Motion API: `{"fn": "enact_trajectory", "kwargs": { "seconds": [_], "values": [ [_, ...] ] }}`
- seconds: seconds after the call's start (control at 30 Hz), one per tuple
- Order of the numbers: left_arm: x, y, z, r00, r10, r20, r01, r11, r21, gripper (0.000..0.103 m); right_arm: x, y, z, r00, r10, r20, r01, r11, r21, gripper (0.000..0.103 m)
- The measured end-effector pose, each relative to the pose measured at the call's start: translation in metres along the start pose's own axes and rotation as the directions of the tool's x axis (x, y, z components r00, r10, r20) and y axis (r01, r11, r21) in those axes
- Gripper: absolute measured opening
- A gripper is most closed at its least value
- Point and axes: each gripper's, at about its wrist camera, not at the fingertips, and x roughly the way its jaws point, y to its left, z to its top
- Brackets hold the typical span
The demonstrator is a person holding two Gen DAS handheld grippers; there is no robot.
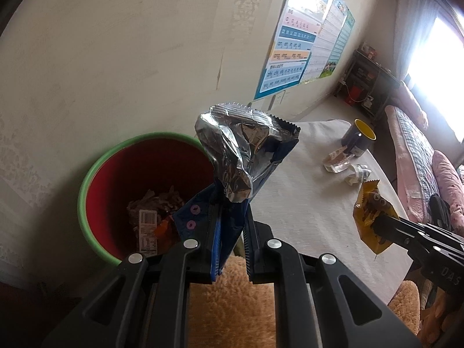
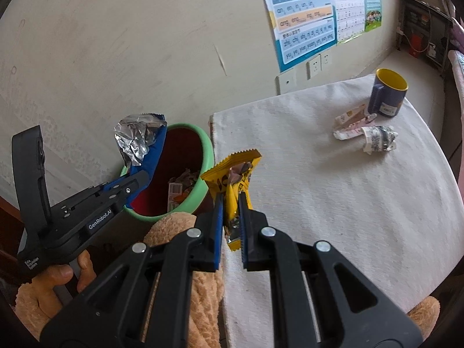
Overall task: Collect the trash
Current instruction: 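Lift the foil cup with the left gripper while the right gripper carries the gold wrapper toward the bucket, then lower both items over the red bucket and open both grippers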
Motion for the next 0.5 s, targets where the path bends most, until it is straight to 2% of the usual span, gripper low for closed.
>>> {"fn": "enact_trajectory", "kwargs": {
  "seconds": [0.5],
  "values": [
    [0.006,0.04,-0.009,1.0,0.021,-0.021,-0.022,0.997,-0.07,0.011,0.028,0.041,0.004,0.999,0.016,-0.045,-0.019,0.998,-0.065,0.011]
  ]
}}
